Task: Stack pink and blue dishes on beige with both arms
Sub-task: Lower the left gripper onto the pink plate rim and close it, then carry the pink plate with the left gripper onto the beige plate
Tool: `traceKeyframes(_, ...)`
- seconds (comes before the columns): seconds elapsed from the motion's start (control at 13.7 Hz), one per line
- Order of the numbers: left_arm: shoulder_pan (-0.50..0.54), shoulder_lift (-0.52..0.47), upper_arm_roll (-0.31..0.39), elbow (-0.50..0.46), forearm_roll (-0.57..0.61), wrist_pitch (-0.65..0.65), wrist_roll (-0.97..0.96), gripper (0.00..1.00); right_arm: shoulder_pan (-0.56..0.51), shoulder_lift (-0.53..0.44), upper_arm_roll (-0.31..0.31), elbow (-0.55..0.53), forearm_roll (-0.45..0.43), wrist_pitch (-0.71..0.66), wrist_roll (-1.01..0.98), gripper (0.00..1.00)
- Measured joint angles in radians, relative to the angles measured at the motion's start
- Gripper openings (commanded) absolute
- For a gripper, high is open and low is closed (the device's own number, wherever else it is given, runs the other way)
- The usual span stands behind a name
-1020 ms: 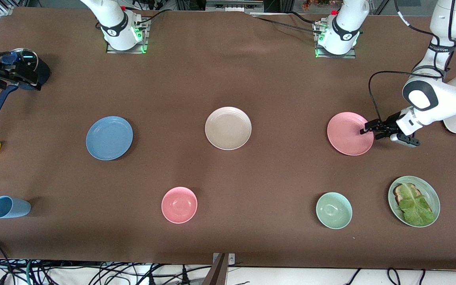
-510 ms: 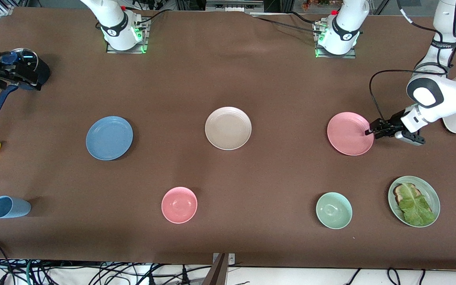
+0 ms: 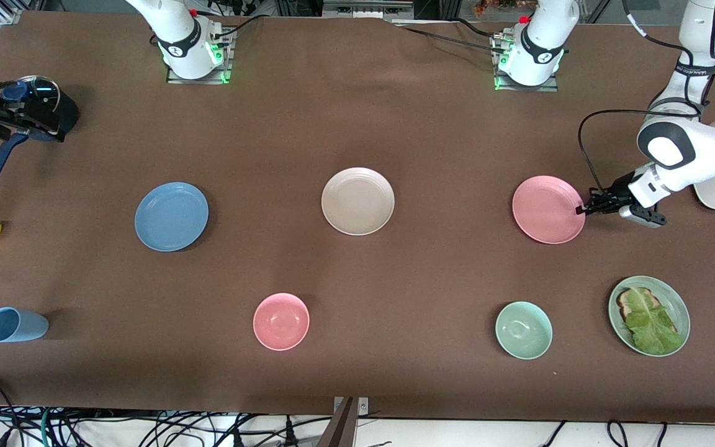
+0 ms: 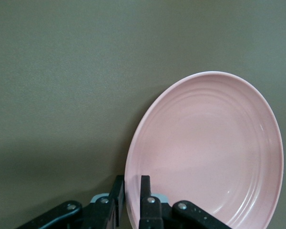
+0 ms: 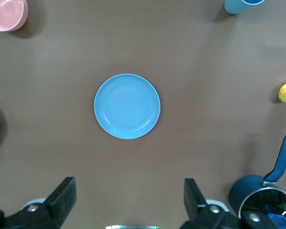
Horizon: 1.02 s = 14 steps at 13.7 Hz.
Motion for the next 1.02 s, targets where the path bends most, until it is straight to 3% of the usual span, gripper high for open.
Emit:
traceKeyframes(0.07, 0.000, 0.000, 0.000, 0.000, -0.002, 0.001, 0.000, 0.00, 0.000, 0.000, 0.000, 0.000, 0.000, 0.000, 0.000, 1.00)
traceKeyframes(0.73, -0.003, -0.003, -0.002, 0.000, -0.005, 0.007, 0.000, 0.00, 0.000, 0.000, 0.000, 0.000, 0.000, 0.000, 0.000, 1.00)
traceKeyframes(1.02, -0.034, -0.061, -0.012, 0.008, -0.005, 0.005, -0.041, 0.00, 0.000, 0.000, -0.001, 0.000, 0.000, 0.000, 0.000, 1.00)
